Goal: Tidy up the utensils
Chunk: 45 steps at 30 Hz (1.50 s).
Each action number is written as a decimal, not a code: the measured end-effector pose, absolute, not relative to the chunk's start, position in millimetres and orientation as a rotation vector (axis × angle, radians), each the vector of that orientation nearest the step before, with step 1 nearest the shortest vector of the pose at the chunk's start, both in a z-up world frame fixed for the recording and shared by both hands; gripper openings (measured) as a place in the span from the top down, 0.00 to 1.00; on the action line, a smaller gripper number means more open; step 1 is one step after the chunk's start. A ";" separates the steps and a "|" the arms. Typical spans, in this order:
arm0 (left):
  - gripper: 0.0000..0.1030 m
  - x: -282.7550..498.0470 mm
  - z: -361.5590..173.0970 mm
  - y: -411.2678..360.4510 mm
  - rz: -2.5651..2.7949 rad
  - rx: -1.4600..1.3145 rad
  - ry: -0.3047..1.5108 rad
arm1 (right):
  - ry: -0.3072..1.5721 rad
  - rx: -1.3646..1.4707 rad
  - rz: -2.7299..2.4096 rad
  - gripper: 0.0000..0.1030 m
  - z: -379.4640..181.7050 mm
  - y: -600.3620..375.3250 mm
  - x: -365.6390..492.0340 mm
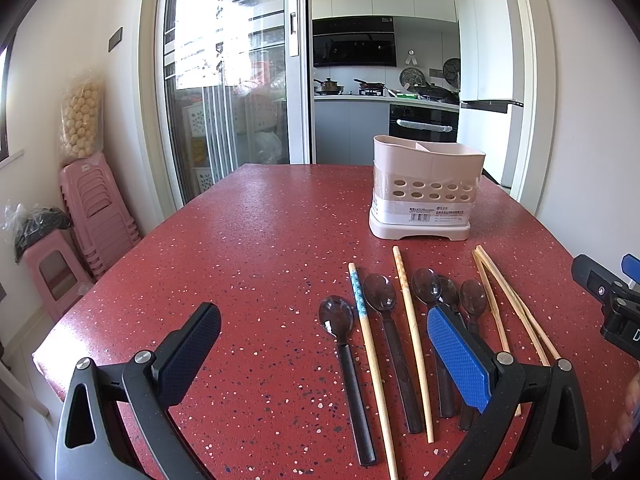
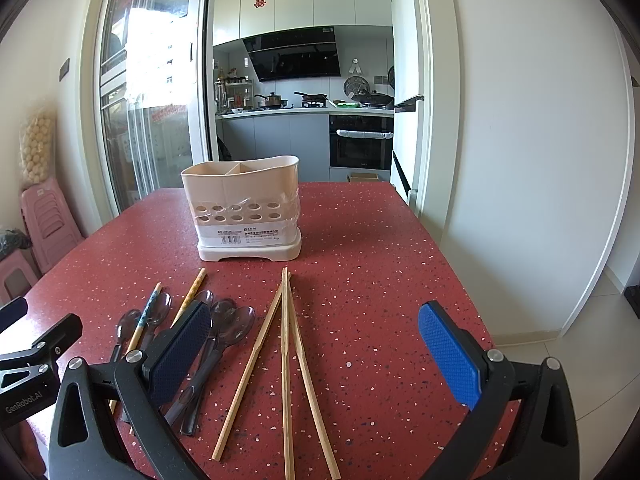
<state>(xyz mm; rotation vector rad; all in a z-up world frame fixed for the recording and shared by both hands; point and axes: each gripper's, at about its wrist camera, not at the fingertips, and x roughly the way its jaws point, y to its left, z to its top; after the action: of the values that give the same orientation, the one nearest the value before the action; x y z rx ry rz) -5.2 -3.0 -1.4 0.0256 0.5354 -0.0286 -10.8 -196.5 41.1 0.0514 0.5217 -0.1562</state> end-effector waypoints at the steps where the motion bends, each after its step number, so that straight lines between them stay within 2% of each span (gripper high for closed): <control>1: 0.00 -5.3 -1.2 -2.5 -0.028 0.026 0.535 | 0.521 0.052 -0.156 0.00 41.1 -196.4 -11.2; 35: 0.00 -4.8 -4.9 -0.9 -0.033 0.034 0.551 | 0.540 0.053 -0.148 0.00 37.4 -193.7 -11.5; 45: 0.00 27.4 -22.0 26.0 -0.004 0.039 0.746 | 0.686 0.023 -0.102 0.00 35.0 -210.3 15.5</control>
<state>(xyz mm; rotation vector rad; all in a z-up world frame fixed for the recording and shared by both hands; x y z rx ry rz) 27.4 26.0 -22.0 0.0389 0.7458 -0.0040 15.5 -210.3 35.0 0.0228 0.6860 -0.1020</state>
